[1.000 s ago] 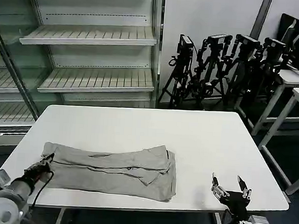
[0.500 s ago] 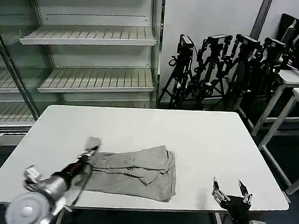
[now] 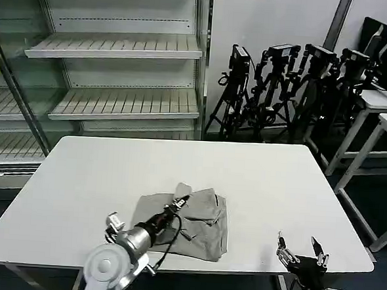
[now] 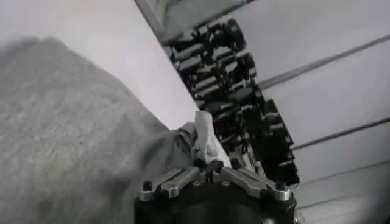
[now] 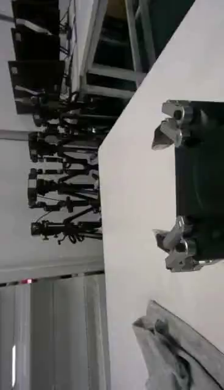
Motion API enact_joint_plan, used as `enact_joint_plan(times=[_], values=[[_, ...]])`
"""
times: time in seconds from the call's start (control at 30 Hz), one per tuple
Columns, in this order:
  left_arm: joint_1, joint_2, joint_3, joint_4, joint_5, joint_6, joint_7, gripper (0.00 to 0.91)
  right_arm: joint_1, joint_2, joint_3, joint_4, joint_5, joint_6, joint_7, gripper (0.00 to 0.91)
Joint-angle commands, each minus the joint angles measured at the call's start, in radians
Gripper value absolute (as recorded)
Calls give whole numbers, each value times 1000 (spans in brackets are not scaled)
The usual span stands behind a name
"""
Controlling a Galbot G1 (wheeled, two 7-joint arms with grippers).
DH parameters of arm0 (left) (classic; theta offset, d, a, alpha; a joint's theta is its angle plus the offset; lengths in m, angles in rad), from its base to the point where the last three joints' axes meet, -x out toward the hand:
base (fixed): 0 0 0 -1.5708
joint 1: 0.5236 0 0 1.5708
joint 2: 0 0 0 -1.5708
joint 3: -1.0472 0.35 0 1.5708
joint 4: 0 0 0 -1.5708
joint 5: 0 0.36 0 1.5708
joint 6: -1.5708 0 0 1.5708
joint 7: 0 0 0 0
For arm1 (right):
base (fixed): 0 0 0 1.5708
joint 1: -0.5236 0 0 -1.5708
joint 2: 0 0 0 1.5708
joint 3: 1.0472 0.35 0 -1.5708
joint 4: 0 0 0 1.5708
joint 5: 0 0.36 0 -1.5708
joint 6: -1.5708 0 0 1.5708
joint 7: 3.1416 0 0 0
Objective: Fold and organize the clothes.
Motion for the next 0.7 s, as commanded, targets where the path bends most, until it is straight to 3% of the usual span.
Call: enact_joint_plan(times=[0.03, 0.23, 0.43, 0.7], values=[[-43, -65, 108, 54, 81, -2, 13, 907, -4, 2, -5, -1, -2, -1, 1, 907], [-21, -25, 54, -59, 55, -24, 19, 907, -1, 5, -8, 4, -3, -3, 2, 907], [34, 83, -66, -125, 70, 7, 20, 907, 5, 1, -10, 6, -2, -3, 0, 907], [205, 327, -250, -183, 167, 22, 100, 907, 27, -11, -41, -19, -2, -1, -2, 907]])
